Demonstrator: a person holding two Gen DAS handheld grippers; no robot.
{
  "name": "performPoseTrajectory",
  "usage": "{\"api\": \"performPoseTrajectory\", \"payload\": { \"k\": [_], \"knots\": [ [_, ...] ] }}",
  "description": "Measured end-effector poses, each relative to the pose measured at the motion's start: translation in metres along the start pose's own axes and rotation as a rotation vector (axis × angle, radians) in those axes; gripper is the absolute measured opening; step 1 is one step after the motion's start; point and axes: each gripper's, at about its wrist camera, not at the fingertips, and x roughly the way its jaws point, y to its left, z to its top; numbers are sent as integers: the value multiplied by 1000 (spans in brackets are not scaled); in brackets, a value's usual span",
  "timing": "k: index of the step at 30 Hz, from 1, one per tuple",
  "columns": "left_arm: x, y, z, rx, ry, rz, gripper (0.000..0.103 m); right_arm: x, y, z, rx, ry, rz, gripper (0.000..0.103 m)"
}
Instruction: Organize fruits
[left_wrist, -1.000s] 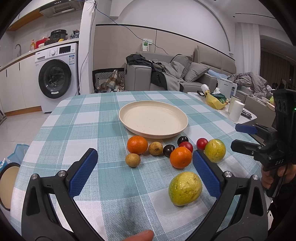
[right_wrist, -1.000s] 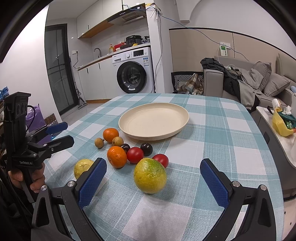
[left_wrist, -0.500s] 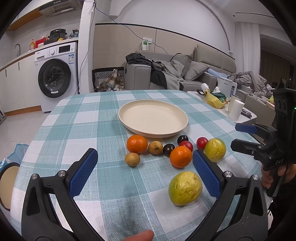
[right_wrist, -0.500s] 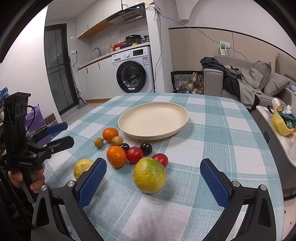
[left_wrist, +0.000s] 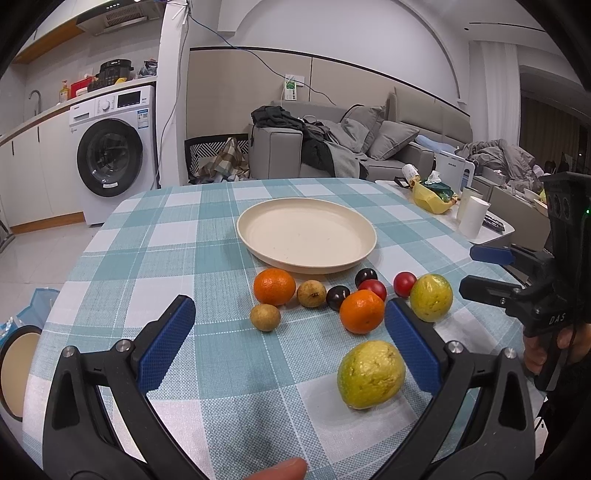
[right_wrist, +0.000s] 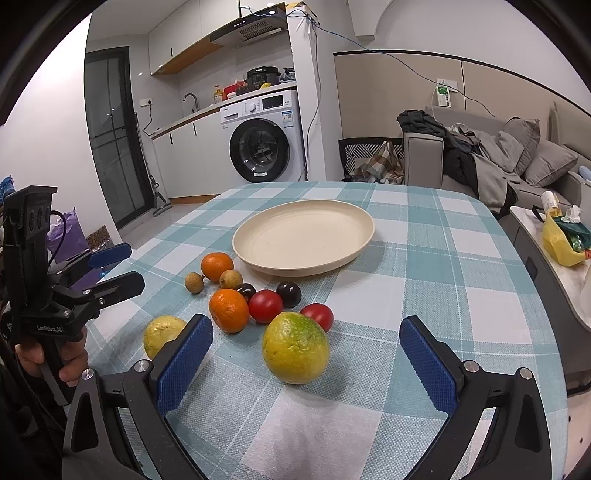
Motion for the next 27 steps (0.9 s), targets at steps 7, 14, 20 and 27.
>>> {"api": "performPoseTrajectory", "payload": {
  "k": [7, 14, 20, 27],
  "knots": [
    [2, -2, -1, 10, 8, -2, 102, 1, -2, 1, 9, 5, 10, 103],
    [3, 1, -4, 14, 7, 2, 102, 1, -2, 1, 10, 11, 8, 103],
    [4, 2, -4, 11, 12, -3, 102, 5, 0, 1, 0, 25, -11, 103],
    [7, -7, -3, 51, 59, -41, 102, 18, -5, 1, 25, 101, 3, 103]
  ]
}}
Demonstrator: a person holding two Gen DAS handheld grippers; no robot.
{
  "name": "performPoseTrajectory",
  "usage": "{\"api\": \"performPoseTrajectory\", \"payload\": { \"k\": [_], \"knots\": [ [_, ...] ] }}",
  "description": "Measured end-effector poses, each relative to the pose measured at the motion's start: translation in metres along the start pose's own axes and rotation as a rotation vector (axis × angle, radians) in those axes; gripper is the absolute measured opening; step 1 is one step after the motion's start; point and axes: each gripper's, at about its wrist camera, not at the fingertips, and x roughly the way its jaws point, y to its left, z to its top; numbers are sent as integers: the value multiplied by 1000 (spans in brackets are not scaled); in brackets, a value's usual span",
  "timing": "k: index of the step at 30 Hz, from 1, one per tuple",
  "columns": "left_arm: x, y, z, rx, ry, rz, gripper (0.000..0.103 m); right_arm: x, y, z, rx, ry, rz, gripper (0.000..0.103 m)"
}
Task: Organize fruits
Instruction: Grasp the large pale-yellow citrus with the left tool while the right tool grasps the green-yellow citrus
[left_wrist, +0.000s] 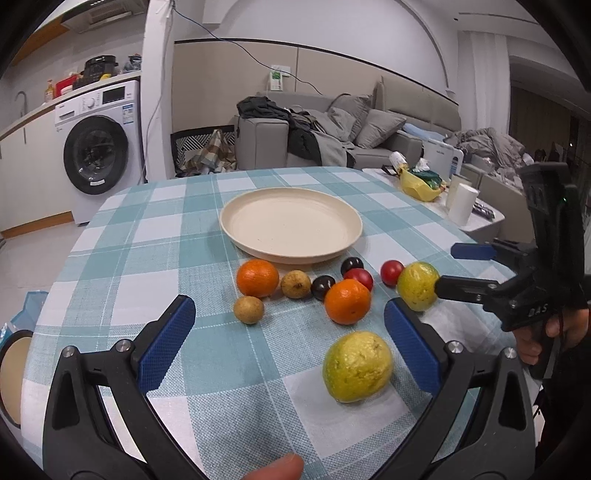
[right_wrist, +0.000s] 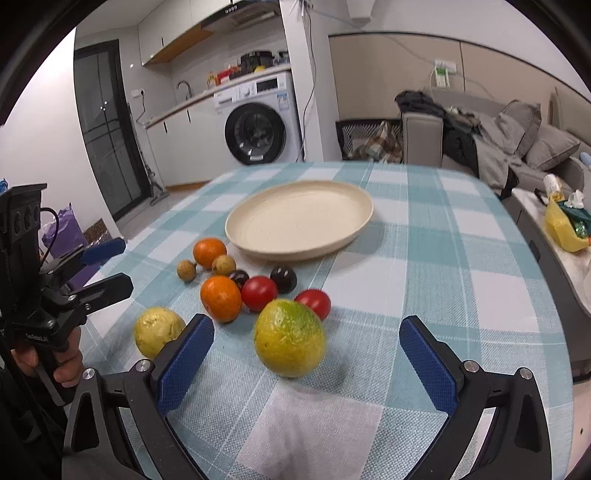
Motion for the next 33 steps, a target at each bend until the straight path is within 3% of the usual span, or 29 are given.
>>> {"api": "performPoseTrajectory", "payload": {
  "k": [4, 6, 15, 27, 33],
  "knots": [
    [4, -10, 0, 41, 49, -7, 102, 4, 0, -1, 15, 26, 20, 101],
    [9, -13, -1, 54, 81, -20, 102, 5, -2, 0, 23, 37, 33, 92],
    [28, -24, -9, 89, 199, -79, 101, 20, -2, -2, 48, 119, 65, 78],
    [48, -30, -16, 101, 283, -167, 69, 37, 12, 2, 28, 160, 105, 70],
    [48, -28, -15, 81, 294, -214, 46, 42, 16, 3, 35, 172, 121, 64]
  ]
}}
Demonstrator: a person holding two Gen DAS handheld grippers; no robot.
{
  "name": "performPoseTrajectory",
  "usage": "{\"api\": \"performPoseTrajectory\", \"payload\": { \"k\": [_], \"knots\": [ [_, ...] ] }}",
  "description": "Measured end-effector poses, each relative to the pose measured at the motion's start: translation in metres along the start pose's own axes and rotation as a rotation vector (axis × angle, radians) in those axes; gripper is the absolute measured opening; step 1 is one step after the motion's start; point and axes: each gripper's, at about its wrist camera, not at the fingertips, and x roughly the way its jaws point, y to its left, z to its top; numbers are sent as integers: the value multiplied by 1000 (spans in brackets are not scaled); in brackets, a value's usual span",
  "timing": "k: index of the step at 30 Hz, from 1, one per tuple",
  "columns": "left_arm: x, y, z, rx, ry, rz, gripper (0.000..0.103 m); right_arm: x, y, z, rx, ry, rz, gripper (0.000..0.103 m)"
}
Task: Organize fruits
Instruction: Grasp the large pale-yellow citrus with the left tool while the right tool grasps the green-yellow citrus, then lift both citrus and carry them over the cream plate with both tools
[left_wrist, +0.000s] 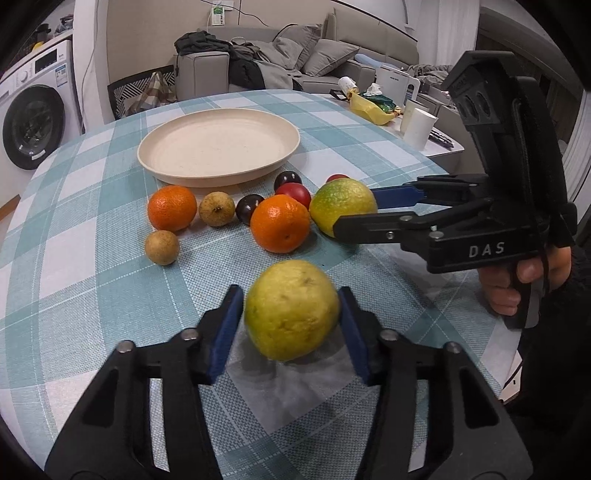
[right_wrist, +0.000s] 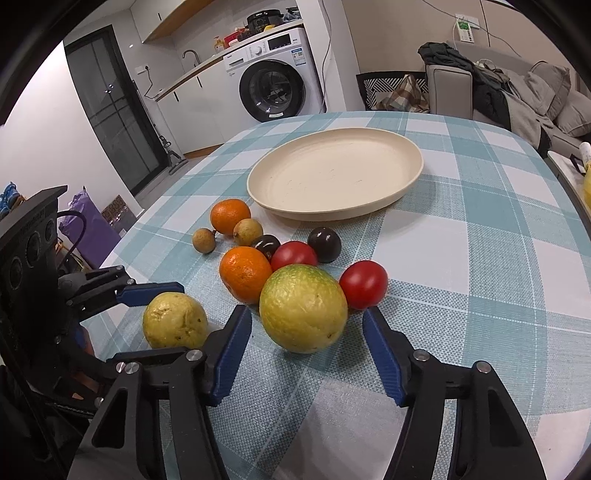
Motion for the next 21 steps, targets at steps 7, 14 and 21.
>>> {"api": "performPoseTrajectory", "payload": {
  "k": [7, 14, 21],
  "knots": [
    [-4, 6, 3, -27, -26, 2, 46, 3, 0, 0, 15, 8, 15, 50],
    [-15, 18, 9, -74, -97, 35, 46, -1, 0, -1, 9, -10, 8, 49],
    [-27, 34, 16, -135, -174, 81, 46, -22, -2, 1, 13, -109, 33, 49]
  ]
}}
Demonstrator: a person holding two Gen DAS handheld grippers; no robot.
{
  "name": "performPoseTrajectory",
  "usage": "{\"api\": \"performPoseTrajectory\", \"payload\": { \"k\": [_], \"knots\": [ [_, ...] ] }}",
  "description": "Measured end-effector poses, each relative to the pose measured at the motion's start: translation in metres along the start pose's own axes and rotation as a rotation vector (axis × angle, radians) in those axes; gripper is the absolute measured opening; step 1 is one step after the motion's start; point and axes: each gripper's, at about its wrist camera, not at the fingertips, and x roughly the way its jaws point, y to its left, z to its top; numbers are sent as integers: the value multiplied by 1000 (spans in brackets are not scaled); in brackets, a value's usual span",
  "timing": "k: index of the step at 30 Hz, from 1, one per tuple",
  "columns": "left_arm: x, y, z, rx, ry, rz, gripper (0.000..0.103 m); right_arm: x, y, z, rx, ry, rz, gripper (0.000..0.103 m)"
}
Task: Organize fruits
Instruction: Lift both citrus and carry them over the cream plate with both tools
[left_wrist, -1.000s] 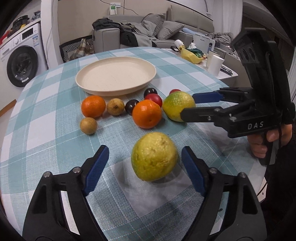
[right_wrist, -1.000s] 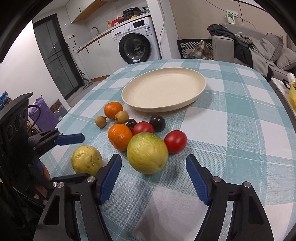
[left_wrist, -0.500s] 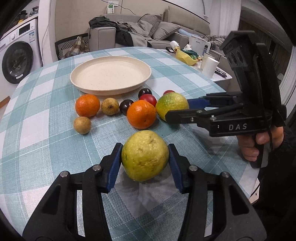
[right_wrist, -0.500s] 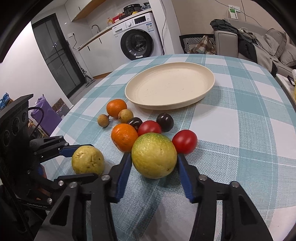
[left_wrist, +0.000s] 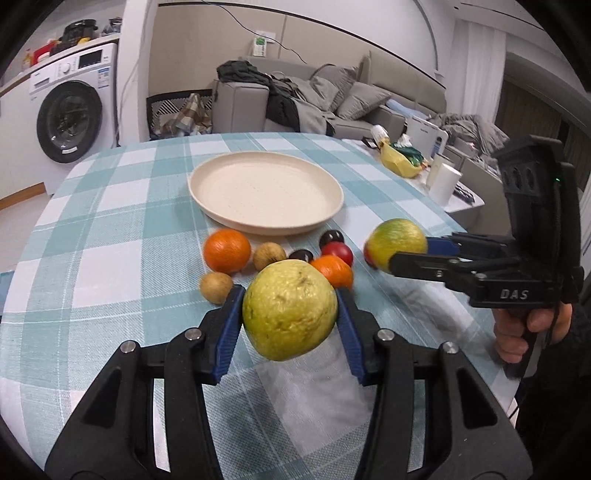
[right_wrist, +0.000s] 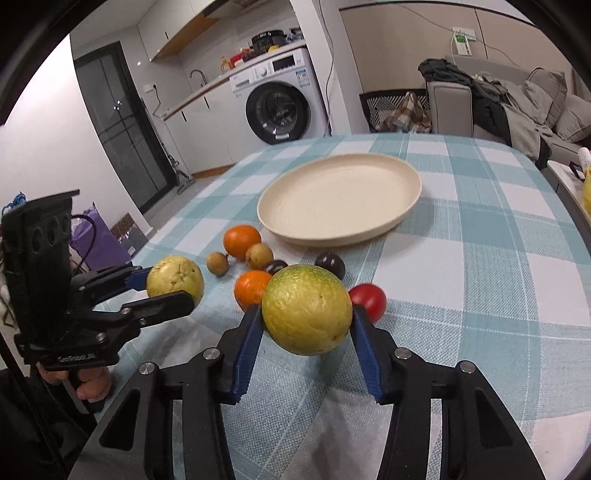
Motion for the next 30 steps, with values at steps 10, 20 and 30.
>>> {"api": "performPoseTrajectory", "payload": {
  "k": [10, 20, 30],
  "knots": [
    [1, 9, 21, -6, -81, 44, 46, -19, -7, 15, 31, -128, 10, 49],
    [14, 8, 36, -3, -95, 53, 46, -13, -7, 28, 31, -150, 4, 49],
    [36, 6, 51, 2, -96, 77, 46, 0, -7, 38, 32, -160, -3, 49]
  ]
}}
